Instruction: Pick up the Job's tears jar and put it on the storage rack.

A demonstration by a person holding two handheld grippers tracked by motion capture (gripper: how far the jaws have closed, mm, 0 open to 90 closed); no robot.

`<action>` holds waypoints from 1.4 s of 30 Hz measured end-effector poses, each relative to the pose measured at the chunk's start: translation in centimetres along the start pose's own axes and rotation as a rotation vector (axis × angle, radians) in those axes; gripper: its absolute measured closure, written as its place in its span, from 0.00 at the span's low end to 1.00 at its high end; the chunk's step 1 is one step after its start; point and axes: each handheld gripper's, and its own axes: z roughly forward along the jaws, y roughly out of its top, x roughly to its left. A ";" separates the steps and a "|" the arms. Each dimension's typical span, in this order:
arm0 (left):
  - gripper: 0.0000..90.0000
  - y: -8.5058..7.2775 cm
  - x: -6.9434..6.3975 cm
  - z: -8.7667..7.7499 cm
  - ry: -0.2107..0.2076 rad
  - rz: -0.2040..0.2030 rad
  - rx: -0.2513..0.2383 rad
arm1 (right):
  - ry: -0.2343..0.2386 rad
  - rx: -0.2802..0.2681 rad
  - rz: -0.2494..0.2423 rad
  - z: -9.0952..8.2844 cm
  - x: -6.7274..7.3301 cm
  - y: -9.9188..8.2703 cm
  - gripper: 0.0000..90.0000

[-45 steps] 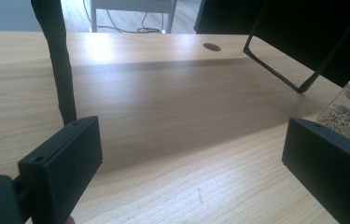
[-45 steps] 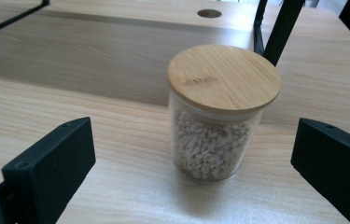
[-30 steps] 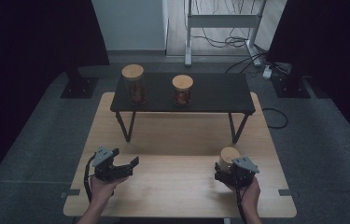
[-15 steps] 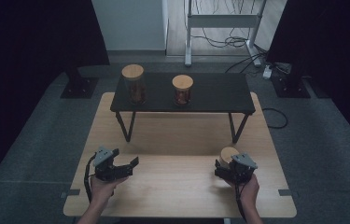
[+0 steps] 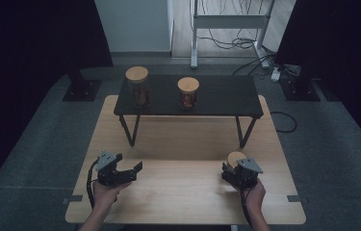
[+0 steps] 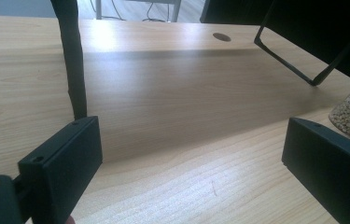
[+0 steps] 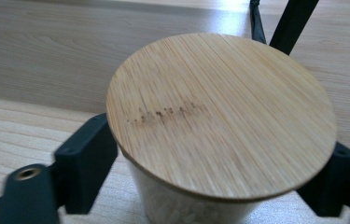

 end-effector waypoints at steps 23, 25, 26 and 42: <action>0.05 0.0 0.0 0.0 0.000 -0.002 0.000 | 0.000 -0.017 0.004 -0.1 -0.1 -0.4 0.28; 0.05 0.0 0.0 0.0 0.000 -0.002 0.000 | 0.000 -0.020 0.003 -0.1 -0.1 -0.5 0.28; 0.05 0.0 0.0 0.0 0.000 -0.003 0.000 | 0.001 -0.020 0.003 -0.1 -0.1 -0.5 0.28; 0.05 -0.1 0.0 0.1 -0.002 -0.002 0.003 | 0.001 -0.043 0.009 -0.3 -0.2 -0.7 0.28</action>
